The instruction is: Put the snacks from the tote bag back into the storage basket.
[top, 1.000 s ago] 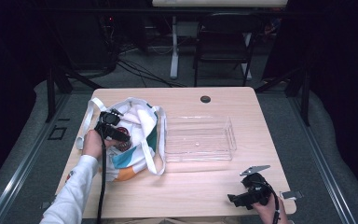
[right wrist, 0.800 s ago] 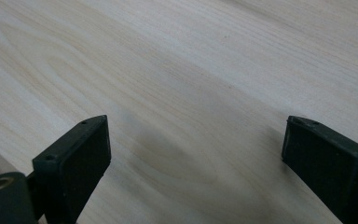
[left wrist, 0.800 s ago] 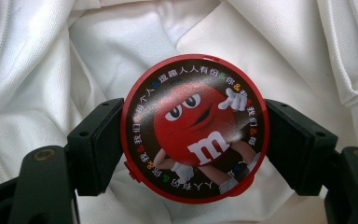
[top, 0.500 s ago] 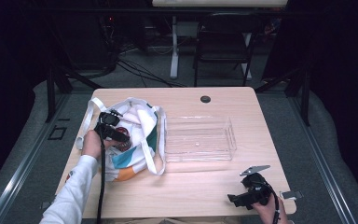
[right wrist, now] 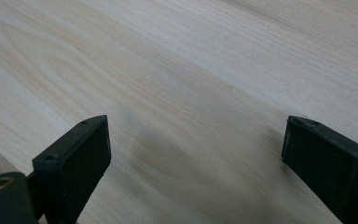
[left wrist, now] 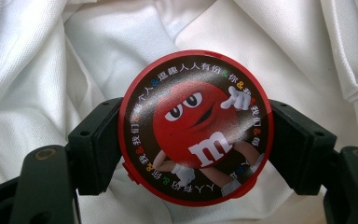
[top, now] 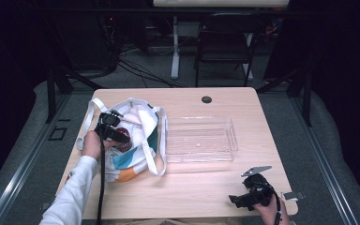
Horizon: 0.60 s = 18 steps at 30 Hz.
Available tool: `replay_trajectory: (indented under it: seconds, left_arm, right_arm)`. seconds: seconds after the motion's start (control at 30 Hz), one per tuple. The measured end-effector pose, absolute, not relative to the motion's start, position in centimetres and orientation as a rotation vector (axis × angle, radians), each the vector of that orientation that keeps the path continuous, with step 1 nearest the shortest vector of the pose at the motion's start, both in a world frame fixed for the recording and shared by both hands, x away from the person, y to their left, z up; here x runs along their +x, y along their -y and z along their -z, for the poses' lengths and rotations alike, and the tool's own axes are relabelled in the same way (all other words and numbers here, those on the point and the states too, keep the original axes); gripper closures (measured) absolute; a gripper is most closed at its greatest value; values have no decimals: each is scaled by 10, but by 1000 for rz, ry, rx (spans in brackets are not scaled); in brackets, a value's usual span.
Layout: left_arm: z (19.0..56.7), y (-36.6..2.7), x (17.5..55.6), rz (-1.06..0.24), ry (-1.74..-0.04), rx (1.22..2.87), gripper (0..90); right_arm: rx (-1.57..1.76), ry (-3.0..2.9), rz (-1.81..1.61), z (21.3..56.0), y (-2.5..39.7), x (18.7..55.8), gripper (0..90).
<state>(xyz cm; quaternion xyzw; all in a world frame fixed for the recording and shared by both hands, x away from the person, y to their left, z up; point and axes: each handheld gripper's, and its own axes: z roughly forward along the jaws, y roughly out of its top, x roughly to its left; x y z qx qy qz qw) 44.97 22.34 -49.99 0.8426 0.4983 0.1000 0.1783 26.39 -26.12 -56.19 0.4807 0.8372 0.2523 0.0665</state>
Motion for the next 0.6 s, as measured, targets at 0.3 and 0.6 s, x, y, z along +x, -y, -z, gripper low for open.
replay_trajectory:
  seconds: [0.3, 0.6]
  left_arm:
    - [495, -221, 447, -297, -1402, 2379, 259]
    - [484, -222, 443, -305, -1388, 2385, 259]
  right_arm:
    - [1447, -2523, -752, 562, 261, 264, 74]
    - [1448, -2518, -743, 562, 262, 264, 74]
